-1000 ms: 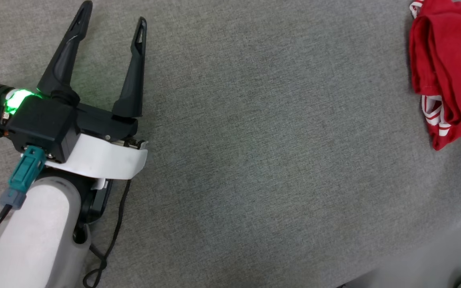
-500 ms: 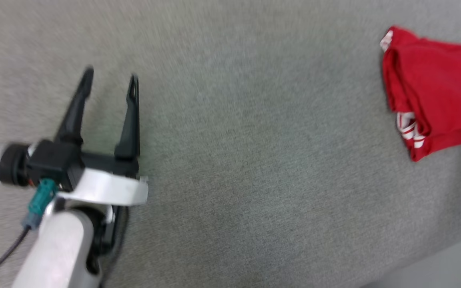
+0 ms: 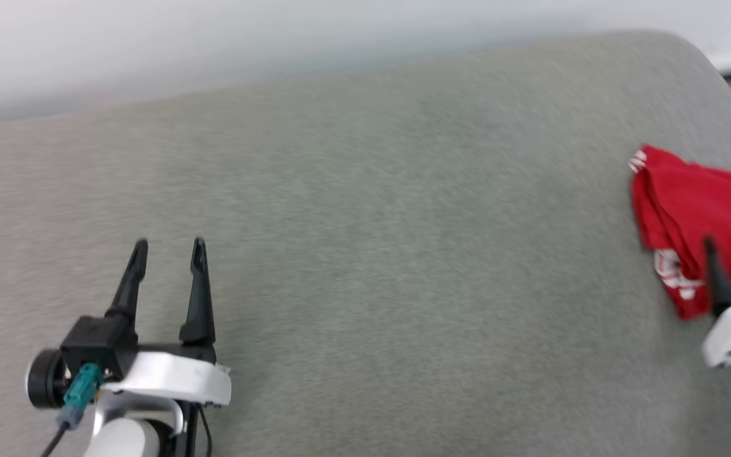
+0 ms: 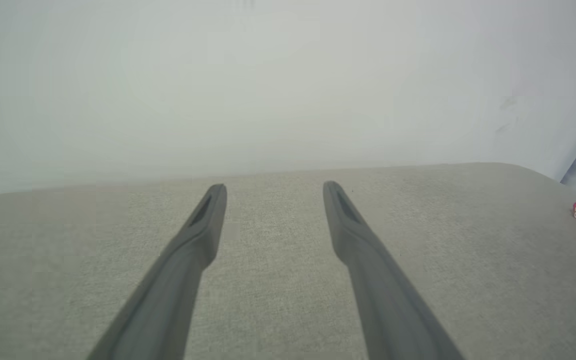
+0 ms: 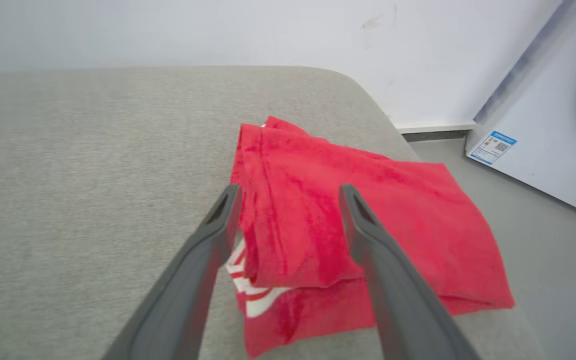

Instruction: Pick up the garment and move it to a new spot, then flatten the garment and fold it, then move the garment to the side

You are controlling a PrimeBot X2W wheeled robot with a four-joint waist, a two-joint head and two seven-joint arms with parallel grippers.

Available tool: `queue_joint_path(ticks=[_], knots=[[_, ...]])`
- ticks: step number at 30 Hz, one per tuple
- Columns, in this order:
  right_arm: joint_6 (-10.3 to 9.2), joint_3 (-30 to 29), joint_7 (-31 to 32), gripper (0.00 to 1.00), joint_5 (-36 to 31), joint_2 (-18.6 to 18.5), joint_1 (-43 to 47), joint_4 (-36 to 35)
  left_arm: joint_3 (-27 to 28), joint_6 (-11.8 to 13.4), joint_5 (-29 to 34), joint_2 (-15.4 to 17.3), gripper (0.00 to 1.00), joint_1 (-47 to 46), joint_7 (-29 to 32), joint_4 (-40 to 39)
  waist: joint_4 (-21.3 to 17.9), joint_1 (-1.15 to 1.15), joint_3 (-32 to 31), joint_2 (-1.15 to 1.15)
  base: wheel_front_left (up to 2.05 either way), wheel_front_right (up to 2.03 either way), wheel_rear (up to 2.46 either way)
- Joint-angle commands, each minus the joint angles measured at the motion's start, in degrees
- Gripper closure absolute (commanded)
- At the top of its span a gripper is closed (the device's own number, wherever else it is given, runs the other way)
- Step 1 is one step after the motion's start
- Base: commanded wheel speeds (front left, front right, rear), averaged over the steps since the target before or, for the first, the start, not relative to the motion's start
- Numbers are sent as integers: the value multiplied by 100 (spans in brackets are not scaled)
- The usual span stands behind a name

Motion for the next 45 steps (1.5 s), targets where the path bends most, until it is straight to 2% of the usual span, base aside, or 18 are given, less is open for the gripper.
queue_joint_path(ticks=[1,11,18,24,32,45], knots=[[-4,45,56,0,-3,155,196,-215,9,5,-44,-69,0,106,-57,67,440,1,-382,0,0,0,0],[-3,370,157,0,-247,981,809,-1775,166,-41,-113,28,0,427,-195,499,980,1,-868,0,0,0,0],[-3,302,321,0,-354,1297,1524,-2667,178,-139,-98,163,0,703,-235,743,1061,1,-1230,0,0,0,0],[-3,66,557,0,-519,1574,2216,-3289,145,-140,-166,103,0,1009,-250,856,1083,1,-1420,0,0,0,0],[-3,71,742,0,-585,1744,2481,-3616,161,-199,-227,3,0,1004,-265,991,1108,1,-1482,0,0,0,0],[-3,78,823,0,-614,1827,2471,-3605,260,-282,-254,-2,0,854,-283,1117,1134,1,-1472,0,0,0,0]])
